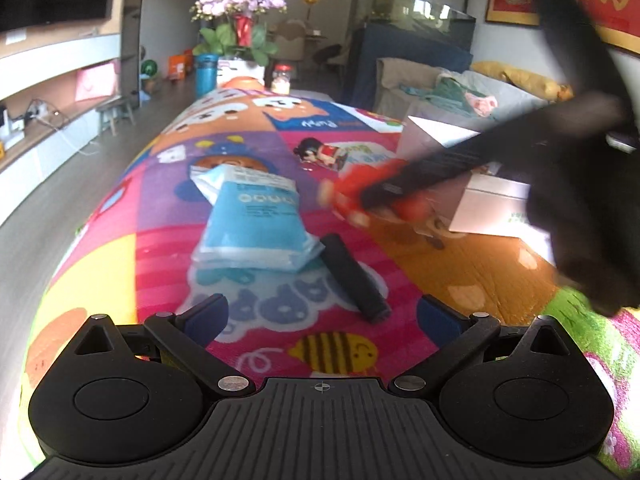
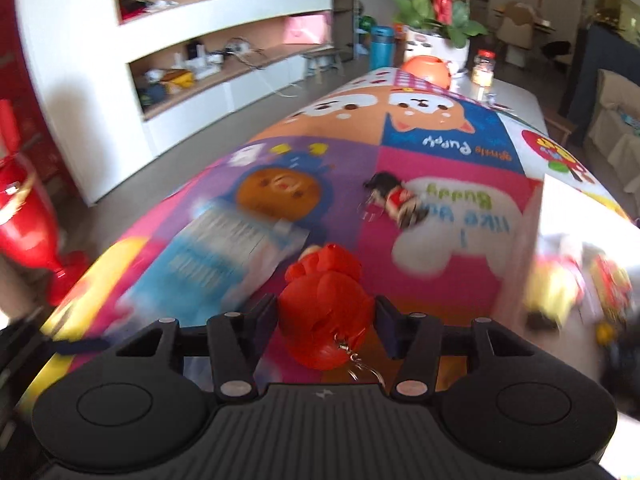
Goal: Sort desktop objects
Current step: 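Grasp the red hooded doll with the right tool and set it beside the box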
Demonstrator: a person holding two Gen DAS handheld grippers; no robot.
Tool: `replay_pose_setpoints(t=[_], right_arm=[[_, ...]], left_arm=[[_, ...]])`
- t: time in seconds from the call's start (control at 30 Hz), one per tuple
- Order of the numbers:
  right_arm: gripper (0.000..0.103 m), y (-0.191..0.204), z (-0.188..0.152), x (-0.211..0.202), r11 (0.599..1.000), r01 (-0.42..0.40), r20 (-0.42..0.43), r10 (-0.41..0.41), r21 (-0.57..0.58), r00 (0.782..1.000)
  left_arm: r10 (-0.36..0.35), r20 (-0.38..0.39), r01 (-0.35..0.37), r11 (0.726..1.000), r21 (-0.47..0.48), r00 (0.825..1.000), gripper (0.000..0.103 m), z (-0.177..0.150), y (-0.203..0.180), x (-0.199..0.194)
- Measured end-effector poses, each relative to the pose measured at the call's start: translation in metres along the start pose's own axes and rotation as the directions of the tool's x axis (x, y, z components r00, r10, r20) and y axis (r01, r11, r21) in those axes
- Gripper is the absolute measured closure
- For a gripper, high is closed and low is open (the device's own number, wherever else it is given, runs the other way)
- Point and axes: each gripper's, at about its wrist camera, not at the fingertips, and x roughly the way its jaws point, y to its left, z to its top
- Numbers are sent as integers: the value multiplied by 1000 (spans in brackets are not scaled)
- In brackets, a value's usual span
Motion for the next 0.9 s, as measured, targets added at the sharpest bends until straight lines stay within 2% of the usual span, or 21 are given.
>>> replay_pose_setpoints(t=[0.13,0.23,0.3,0.43,0.53,0.67,0.73,0.8,0.9], right_arm=[[51,-7,-44,-40,1000,0,-19,0,-13,1000],[51,-24,-75,-60,997,59,-21,-58,49,998],[50,-38,-93,-70,986,130,-22,-128,109,991],[26,-64,-118,-87,944,216,10,-226,249,974],[17,-80,-135,-93,908,224,25,-249,353,968],[16,-95,-152,-93,863,247,17,-284,441,959],[9,-101,-158,-93,835,272,23,-321,478,947],[4,-108,-162,-93,806,294,24,-355,513,934],[1,-116,-168,-91,788,279,31,-352,549,935]], left_arm=[[-5,-25,6,1000,11,1000,0,0,-8,7],[-15,-45,16,1000,20,999,0,1,-17,12],[-24,-58,26,999,32,998,0,3,-23,16],[-48,-71,52,997,55,996,0,11,-35,29],[-40,-91,46,997,69,995,0,20,-42,44],[-52,-132,60,996,62,990,0,25,-51,57],[-92,-139,102,992,71,986,0,24,-59,56],[-170,-137,184,979,92,976,0,22,-65,50],[-267,-136,285,948,142,954,0,19,-74,38]])
